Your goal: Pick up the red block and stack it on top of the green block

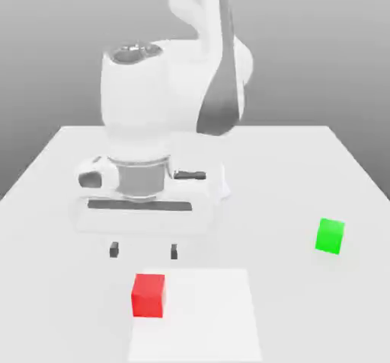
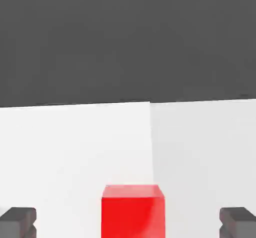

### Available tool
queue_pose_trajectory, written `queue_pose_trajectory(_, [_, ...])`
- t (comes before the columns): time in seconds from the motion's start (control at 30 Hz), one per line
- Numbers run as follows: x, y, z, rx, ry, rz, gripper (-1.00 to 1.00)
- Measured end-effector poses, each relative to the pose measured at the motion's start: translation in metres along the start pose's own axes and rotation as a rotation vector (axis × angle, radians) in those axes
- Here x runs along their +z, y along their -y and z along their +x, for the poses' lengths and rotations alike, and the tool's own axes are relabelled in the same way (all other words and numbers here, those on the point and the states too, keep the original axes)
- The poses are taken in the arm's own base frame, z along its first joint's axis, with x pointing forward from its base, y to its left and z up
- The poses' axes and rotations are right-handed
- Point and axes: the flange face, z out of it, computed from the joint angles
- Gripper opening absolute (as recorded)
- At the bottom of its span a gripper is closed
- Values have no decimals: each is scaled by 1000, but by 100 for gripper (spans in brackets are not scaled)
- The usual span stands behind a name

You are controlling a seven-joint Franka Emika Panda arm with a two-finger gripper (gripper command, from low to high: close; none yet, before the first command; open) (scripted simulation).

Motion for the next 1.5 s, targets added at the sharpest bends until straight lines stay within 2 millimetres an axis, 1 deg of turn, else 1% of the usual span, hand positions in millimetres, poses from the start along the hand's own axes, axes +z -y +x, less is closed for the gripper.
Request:
queue_pose_trajectory(0.17, [55, -3, -3, -2, 10, -9, 0])
queue_pose_trajectory(0.2, [63, -4, -4, -2, 10, -9, -100])
queue_pose_trajectory(0.37, [63, -4, -4, -2, 11, -10, -100])
queue_pose_trajectory(0.4, [66, -4, -4, -2, 11, -10, -100])
queue_pose_trajectory(0.43, [63, -4, -4, -2, 11, -10, -100])
queue_pose_trajectory(0.5, [47, -3, -3, -2, 11, -10, -100])
queue_pose_trajectory(0.63, [8, 0, -5, -14, 11, -8, -100])
queue_pose_trajectory(0.7, [-2, 35, -40, -180, 17, 0, -100])
queue_pose_trajectory(0.8, [-13, 83, -108, -482, 26, 13, -100])
queue_pose_trajectory(0.83, [-15, 95, -131, -581, 28, 16, -100])
queue_pose_trajectory(0.9, [-21, 111, -176, -768, 31, 20, -100])
queue_pose_trajectory(0.97, [-26, 121, -217, -947, 32, 22, -100])
queue_pose_trajectory(1.07, [-32, 126, -279, -1207, 30, 21, -100])
queue_pose_trajectory(1.13, [-35, 124, -321, -1381, 28, 16, -100])
queue_pose_trajectory(1.2, [-38, 117, -361, -1556, 23, 9, -100])
queue_pose_trajectory(1.23, [-35, 113, -380, -1635, 19, 4, -100])
queue_pose_trajectory(1.27, [-29, 112, -388, -1675, 16, 1, -100])
queue_pose_trajectory(1.3, [-22, 111, -393, -1694, 13, -1, -100])
queue_pose_trajectory(1.43, [12, 110, -396, -1710, 12, -2, -100])
queue_pose_trajectory(1.47, [21, 109, -396, -1711, 14, -1, 100])
queue_pose_trajectory(1.5, [21, 109, -396, -1711, 14, -1, 100])
